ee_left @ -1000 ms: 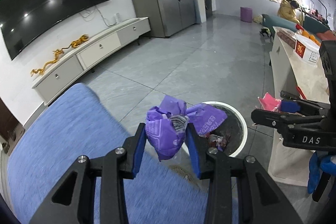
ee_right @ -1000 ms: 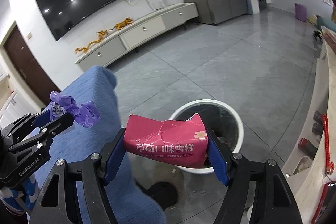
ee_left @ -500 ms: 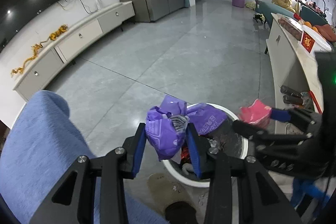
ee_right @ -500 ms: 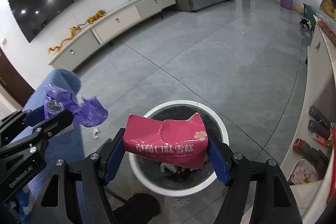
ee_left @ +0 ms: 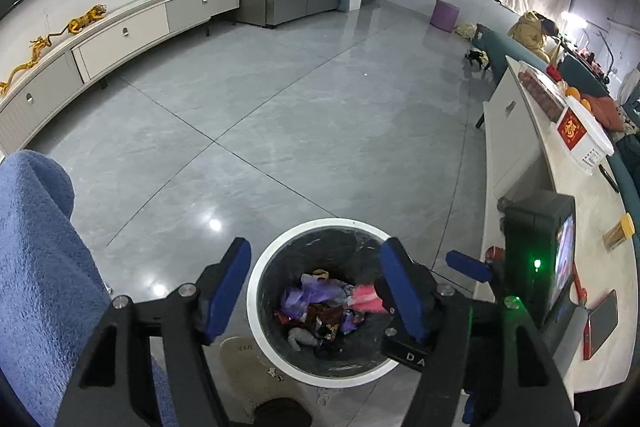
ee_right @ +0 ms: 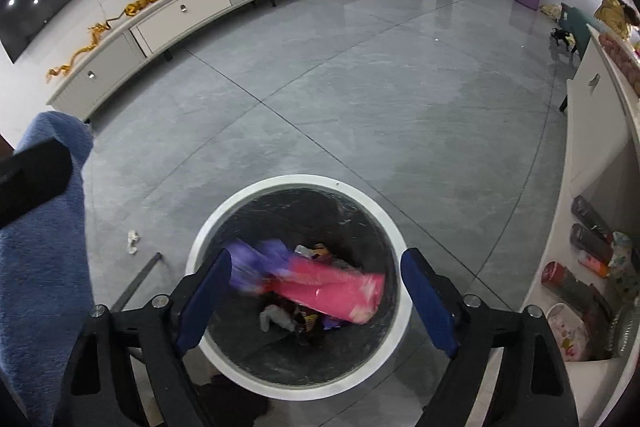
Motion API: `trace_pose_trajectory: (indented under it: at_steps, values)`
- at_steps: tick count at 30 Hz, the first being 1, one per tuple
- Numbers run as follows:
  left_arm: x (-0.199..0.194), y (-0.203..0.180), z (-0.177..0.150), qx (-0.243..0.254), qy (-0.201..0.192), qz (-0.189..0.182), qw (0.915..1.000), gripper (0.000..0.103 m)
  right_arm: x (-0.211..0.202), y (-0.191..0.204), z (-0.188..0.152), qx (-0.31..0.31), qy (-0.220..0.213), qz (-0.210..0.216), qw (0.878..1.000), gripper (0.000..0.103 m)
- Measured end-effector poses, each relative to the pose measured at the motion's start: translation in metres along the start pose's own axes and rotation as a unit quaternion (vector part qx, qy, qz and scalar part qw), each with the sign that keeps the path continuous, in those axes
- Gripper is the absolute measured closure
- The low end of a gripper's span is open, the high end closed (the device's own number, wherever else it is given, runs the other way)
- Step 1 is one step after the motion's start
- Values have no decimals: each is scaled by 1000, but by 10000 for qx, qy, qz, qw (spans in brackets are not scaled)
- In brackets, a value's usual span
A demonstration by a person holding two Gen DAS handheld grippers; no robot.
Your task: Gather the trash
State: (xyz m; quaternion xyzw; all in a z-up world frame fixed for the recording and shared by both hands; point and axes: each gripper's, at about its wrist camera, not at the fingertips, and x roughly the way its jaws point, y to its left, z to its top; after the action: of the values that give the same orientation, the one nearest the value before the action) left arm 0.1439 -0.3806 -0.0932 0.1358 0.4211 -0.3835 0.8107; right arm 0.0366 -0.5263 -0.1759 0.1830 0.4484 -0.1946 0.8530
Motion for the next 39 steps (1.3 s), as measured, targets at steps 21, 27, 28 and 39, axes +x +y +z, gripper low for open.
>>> trace_pose_trajectory:
  at_steps: [21, 27, 28, 39]
  values:
    - [-113, 19, -40, -532, -1047, 1030, 9877, 36, -113, 34, -25, -169, -1026, -622, 9926, 2]
    - [-159, 25, -67, -601, -1325, 1305, 9807, 36, -154, 57, -41, -424, -1387, -539, 9880, 1]
    - [-168, 27, -72, -630, -1372, 1359, 9792, 36, -161, 61, -45, -448, -1450, -510, 9871, 1]
    - [-236, 35, -119, -734, -1741, 1685, 9674, 24, -216, 101, -83, -855, -1977, -361, 9758, 0]
